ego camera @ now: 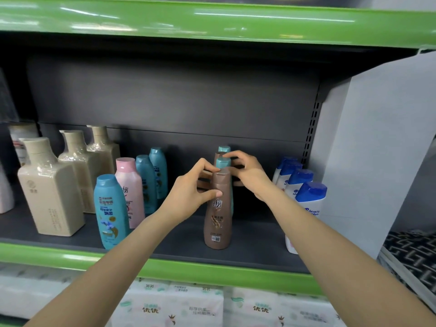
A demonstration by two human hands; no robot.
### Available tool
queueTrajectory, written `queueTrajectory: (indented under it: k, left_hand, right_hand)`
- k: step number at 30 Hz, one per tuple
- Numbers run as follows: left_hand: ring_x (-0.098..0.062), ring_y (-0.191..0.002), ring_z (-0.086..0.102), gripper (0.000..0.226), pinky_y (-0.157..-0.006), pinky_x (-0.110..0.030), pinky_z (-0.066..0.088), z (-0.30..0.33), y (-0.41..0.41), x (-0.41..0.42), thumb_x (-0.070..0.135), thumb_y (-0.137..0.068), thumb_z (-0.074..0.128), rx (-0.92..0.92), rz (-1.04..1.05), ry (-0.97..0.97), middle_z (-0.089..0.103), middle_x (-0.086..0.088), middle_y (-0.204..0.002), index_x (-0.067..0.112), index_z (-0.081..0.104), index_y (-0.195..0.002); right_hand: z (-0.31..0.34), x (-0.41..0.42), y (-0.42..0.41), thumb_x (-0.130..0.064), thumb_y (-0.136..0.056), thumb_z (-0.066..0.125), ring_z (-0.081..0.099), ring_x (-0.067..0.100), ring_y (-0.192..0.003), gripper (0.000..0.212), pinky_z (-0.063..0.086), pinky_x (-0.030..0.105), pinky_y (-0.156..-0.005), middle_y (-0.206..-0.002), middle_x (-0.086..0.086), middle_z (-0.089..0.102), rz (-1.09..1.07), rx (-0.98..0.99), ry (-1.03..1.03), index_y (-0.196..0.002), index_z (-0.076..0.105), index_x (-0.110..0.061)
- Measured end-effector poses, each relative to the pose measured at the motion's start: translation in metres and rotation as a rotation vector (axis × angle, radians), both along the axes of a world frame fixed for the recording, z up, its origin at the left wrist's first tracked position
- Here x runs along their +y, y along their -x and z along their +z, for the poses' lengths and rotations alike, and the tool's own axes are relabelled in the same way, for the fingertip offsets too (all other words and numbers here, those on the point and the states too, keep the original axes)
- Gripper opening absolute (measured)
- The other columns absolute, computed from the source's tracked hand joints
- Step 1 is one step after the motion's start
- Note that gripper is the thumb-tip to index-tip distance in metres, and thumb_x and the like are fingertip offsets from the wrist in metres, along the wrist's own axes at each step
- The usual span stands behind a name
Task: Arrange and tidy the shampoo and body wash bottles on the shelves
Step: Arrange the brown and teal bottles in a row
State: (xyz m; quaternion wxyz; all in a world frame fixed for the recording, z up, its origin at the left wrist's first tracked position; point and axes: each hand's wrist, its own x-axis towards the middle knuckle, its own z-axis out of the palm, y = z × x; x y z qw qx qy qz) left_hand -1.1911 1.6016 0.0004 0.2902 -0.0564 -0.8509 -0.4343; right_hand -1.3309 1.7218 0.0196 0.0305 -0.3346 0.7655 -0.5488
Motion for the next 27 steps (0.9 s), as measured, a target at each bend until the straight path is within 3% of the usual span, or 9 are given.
queueTrajectory:
  k: [4, 12, 16, 19, 22, 27]
  left_hand:
    - [-0.004, -0.090, 0.064, 0.038, -0.078, -0.020, 0.055, 0.000, -0.001, 0.001, 0.012, -0.077, 0.074, 0.006, 0.002, 0.006, 0.064, 0.004, -0.104, 0.023, 0.050, -0.104]
    - [-0.008, -0.090, 0.064, 0.040, -0.079, -0.026, 0.056, -0.003, -0.002, 0.002, 0.012, -0.078, 0.073, 0.010, 0.014, -0.009, 0.063, 0.002, -0.106, 0.029, 0.049, -0.106]
    - [-0.008, -0.091, 0.064, 0.048, -0.081, -0.025, 0.055, -0.002, -0.006, 0.004, 0.014, -0.079, 0.073, -0.013, 0.005, -0.026, 0.061, 0.002, -0.106, 0.041, 0.047, -0.109]
    - [-0.005, -0.093, 0.064, 0.040, -0.082, -0.019, 0.052, -0.001, -0.009, 0.002, 0.023, -0.083, 0.069, 0.010, 0.027, -0.073, 0.062, 0.008, -0.106, 0.037, 0.050, -0.115]
    - [-0.004, -0.095, 0.062, 0.017, -0.083, -0.013, 0.046, 0.003, -0.004, -0.006, 0.019, -0.091, 0.057, 0.116, 0.129, -0.050, 0.065, 0.012, -0.101, 0.030, 0.057, -0.105]
    - [-0.008, -0.092, 0.060, 0.019, -0.078, -0.004, 0.039, 0.014, 0.024, -0.029, 0.010, -0.093, 0.053, 0.127, 0.241, 0.114, 0.065, 0.000, -0.108, 0.015, 0.062, -0.108]
  right_hand:
    - [0.000, -0.004, -0.005, -0.002, -0.089, 0.060, 0.056, 0.024, -0.111, 0.033, 0.055, 0.048, -0.087, -0.121, 0.003, 0.059, -0.003, -0.026, 0.027, -0.108, 0.060, -0.029]
    - [0.000, -0.004, -0.009, 0.001, -0.088, 0.059, 0.057, 0.027, -0.112, 0.036, 0.055, 0.048, -0.086, -0.121, 0.006, 0.059, -0.008, -0.012, 0.016, -0.114, 0.060, -0.025]
    - [0.001, 0.002, -0.009, -0.012, -0.089, 0.064, 0.057, 0.024, -0.113, 0.038, 0.054, 0.044, -0.090, -0.122, 0.005, 0.061, -0.005, -0.018, 0.054, -0.123, 0.058, -0.027]
    - [0.005, 0.011, -0.008, -0.018, -0.091, 0.062, 0.060, 0.022, -0.108, 0.028, 0.055, 0.038, -0.085, -0.114, 0.006, 0.063, -0.028, -0.003, 0.117, -0.119, 0.061, -0.020]
    - [0.009, 0.015, -0.004, -0.016, -0.093, 0.059, 0.061, 0.020, -0.105, 0.020, 0.055, 0.032, -0.080, -0.110, 0.005, 0.064, -0.065, 0.007, 0.144, -0.112, 0.063, -0.017]
    - [0.011, 0.004, 0.007, -0.008, -0.092, 0.057, 0.060, 0.017, -0.103, 0.024, 0.054, 0.030, -0.081, -0.110, 0.002, 0.066, -0.127, 0.052, 0.069, -0.113, 0.064, -0.018]
